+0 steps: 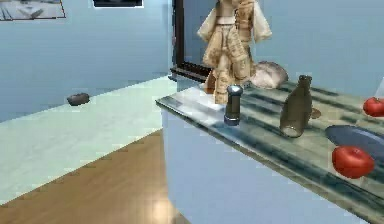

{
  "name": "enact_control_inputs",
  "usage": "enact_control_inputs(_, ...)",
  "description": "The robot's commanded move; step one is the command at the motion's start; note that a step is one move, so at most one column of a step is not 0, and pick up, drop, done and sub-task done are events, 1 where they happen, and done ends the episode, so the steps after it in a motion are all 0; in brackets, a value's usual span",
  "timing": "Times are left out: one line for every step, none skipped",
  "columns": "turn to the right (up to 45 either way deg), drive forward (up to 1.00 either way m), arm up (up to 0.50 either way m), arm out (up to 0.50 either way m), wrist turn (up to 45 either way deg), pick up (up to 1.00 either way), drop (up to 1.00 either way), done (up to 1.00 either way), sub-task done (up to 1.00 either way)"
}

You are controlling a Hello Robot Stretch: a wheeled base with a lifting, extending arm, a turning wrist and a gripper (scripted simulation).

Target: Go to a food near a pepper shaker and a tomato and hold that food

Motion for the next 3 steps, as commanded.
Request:
enact_control_inputs(-45.0, 0.0, 0.0, 0.0, 0.0, 0.0, 0.0, 0.0, 0.0)
enact_control_inputs(-12.0, 0.0, 0.0, 0.0, 0.0, 0.0, 0.0, 0.0, 0.0)
enact_control_inputs(-3.0, 0.0, 0.0, 0.0, 0.0, 0.0, 0.0, 0.0, 0.0)
